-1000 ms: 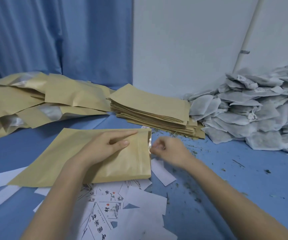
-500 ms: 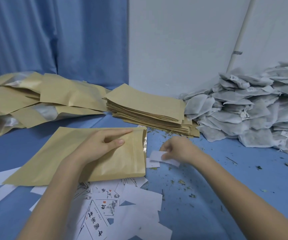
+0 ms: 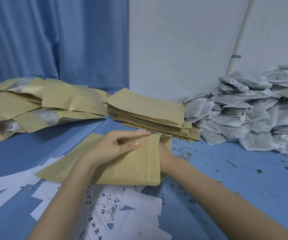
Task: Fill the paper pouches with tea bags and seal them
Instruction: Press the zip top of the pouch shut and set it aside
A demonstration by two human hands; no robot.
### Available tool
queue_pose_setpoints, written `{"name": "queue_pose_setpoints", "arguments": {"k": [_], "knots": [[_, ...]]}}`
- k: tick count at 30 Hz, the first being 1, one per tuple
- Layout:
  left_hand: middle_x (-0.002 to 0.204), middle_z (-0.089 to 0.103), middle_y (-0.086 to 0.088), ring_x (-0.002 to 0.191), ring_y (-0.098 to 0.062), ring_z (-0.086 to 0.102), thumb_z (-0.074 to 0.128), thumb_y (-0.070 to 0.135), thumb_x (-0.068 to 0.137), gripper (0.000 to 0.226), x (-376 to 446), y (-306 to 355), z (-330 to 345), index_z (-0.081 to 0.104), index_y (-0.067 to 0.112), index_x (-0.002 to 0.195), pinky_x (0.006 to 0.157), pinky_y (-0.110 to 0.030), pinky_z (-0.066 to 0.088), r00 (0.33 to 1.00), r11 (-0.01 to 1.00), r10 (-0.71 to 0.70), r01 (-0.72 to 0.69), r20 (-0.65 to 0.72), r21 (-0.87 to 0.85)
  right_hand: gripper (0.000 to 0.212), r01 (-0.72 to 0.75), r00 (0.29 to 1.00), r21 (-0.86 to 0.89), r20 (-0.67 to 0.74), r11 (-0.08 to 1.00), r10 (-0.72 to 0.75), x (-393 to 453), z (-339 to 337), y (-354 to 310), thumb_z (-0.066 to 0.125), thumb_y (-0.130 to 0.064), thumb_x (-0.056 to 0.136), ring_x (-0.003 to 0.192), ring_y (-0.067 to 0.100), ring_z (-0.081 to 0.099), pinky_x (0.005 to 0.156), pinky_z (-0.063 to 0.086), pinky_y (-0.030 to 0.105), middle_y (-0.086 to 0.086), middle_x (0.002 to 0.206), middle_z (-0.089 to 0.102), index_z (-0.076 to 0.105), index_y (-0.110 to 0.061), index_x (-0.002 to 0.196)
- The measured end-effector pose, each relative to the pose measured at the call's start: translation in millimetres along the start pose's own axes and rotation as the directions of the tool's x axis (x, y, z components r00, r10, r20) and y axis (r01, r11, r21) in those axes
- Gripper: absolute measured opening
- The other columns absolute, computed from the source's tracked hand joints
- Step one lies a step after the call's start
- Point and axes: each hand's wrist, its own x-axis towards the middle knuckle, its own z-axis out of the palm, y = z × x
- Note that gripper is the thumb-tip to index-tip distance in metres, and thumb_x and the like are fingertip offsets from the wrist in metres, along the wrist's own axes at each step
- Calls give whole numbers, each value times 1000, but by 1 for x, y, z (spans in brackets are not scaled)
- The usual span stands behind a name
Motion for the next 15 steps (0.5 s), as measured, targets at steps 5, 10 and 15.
{"name": "queue_pose_setpoints", "arguments": {"k": [5,10,15], "knots": [[139,48,19,130,10,35,56,38,85,41,14,21,3,58,39,126,107,-15,28,989,997,75,-74,-129,14,23,-14,1000,115,-24,993,17,-10,-30,2,49,-5,94,94,15,47,72,32,12,8,109,54,53,-6,117],[144,36,29,132,14,27,67,62,71,56,16,59,2,48,59,124,109,-20,23,945,960,236,-191,-226,205,30,44,970,55,-243,998,-29,-27,-80,-2,39,-2,97,115,12,35,69,21,-11,-3,118,39,34,-17,122],[151,21,29,136,12,18,73,62,61,84,18,94,12,32,59,135,110,-14,15,933,851,345,-268,-97,453,40,-34,974,-74,-228,997,16,-43,-130,-10,35,4,97,130,38,35,89,26,23,31,139,36,27,18,133]]}}
